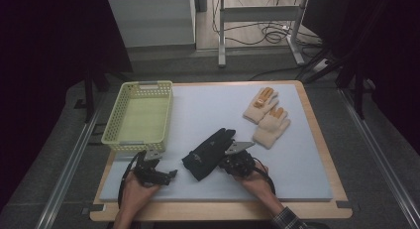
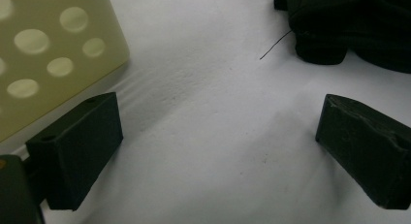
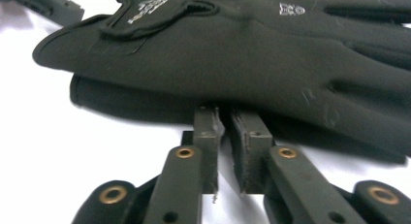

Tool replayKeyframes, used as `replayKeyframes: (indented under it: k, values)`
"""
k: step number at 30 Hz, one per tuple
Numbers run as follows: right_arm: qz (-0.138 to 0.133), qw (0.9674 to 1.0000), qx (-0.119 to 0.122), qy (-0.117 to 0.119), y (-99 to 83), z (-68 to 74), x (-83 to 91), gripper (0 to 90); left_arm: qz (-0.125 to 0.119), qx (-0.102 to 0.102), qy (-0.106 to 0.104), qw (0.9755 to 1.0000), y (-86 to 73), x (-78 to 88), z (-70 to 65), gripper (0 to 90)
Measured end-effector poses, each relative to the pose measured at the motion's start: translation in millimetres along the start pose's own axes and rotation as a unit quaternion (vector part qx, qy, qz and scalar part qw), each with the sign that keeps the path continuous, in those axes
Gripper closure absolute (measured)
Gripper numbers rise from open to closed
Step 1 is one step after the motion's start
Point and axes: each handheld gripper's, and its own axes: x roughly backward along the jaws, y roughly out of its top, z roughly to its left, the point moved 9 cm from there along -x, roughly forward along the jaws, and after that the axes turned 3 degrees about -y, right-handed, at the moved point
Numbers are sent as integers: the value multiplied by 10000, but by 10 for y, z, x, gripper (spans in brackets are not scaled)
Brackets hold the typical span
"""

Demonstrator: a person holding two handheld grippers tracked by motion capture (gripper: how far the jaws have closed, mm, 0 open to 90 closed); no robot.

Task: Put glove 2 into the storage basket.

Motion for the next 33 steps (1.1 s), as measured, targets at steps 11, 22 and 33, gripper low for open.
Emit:
replayKeyframes:
  k: [11,22,33]
  values:
    - [-110,9970,-322,-692,-359,-486,541,526,1,-4,-2,10000,0,0,-1,30]
    - [-158,9883,-691,-1353,-666,-973,917,288,5,1,-10,10000,-1,-1,-2,28]
    - [56,9836,-862,-1581,-839,-1160,972,221,-5,-6,-25,10000,0,6,-3,34]
